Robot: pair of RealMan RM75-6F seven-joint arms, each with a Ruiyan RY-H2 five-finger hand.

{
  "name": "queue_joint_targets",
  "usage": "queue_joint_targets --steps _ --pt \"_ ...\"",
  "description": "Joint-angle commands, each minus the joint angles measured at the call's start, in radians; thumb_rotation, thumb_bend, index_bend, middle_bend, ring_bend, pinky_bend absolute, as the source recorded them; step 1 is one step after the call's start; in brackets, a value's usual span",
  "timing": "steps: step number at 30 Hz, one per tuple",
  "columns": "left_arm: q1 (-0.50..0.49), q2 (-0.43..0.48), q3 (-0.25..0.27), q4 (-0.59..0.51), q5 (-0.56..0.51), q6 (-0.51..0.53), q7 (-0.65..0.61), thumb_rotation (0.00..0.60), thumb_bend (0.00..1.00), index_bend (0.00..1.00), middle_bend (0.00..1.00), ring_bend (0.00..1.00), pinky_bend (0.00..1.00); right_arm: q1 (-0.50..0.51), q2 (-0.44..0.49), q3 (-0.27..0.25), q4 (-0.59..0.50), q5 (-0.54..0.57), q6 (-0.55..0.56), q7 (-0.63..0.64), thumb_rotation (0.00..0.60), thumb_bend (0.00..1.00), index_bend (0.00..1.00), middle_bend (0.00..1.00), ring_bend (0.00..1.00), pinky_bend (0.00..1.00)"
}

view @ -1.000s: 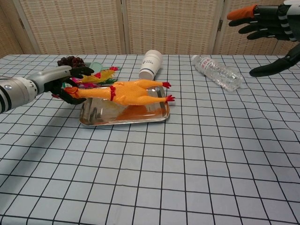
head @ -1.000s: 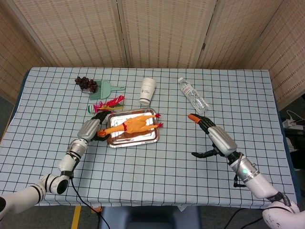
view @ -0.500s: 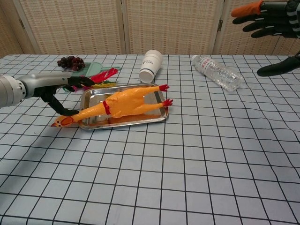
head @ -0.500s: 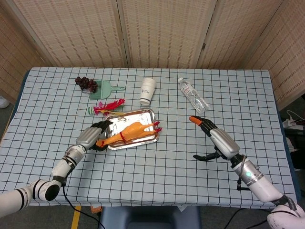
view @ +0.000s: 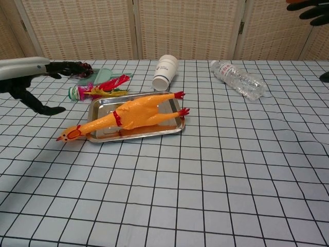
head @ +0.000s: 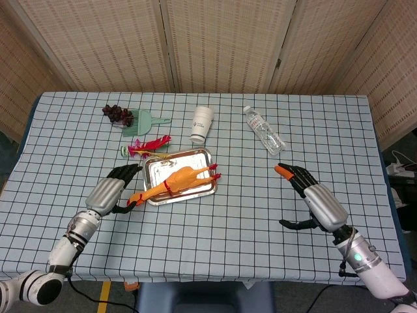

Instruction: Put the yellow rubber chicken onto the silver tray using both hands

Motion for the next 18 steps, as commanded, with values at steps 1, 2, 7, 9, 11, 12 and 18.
queue_joint_targets --steps 1,2,7,9,11,12,18 --pt "0.188 0.102 0.129 -0.109 0.263 0.255 -0.005 0.6 0.35 0.0 0.0 0.0 0.06 -0.146 -0.024 -0.07 0.006 -0.059 0.171 -0.292 0.6 0.1 0.0 0.0 0.0 0.0" --pt "0.222 0.11 0.153 -0.104 0.303 0.3 -0.015 0.6 0.35 0.0 0.0 0.0 0.05 -0.172 -0.038 -0.079 0.014 -0.063 0.201 -0.345 0.6 0.1 0.0 0.0 0.0 0.0" --pt "0.404 0.093 0.247 0.028 0.47 0.555 -0.016 0.6 0.36 0.0 0.0 0.0 0.04 -0.297 -0.124 -0.109 0.088 -0.076 0.349 -0.532 0.6 0.1 0.0 0.0 0.0 0.0" --pt "0.481 0.064 0.265 0.109 0.487 0.649 -0.018 0.6 0.36 0.0 0.0 0.0 0.03 -0.343 -0.16 -0.116 0.137 -0.072 0.404 -0.555 0.6 0.1 0.0 0.0 0.0 0.0" --pt "0.54 0.033 0.273 0.185 0.487 0.711 -0.034 0.6 0.36 0.0 0.0 0.0 0.03 -0.38 -0.191 -0.121 0.191 -0.071 0.449 -0.535 0.6 0.1 0.0 0.0 0.0 0.0" --pt "0.557 0.03 0.276 0.2 0.475 0.714 -0.024 0.6 0.36 0.0 0.0 0.0 0.02 -0.392 -0.2 -0.121 0.214 -0.07 0.463 -0.522 0.6 0.1 0.0 0.0 0.0 0.0" --pt "0.57 0.059 0.291 0.185 0.514 0.69 -0.026 0.6 0.36 0.0 0.0 0.0 0.02 -0.405 -0.186 -0.125 0.238 -0.078 0.458 -0.462 0.6 0.1 0.0 0.0 0.0 0.0"
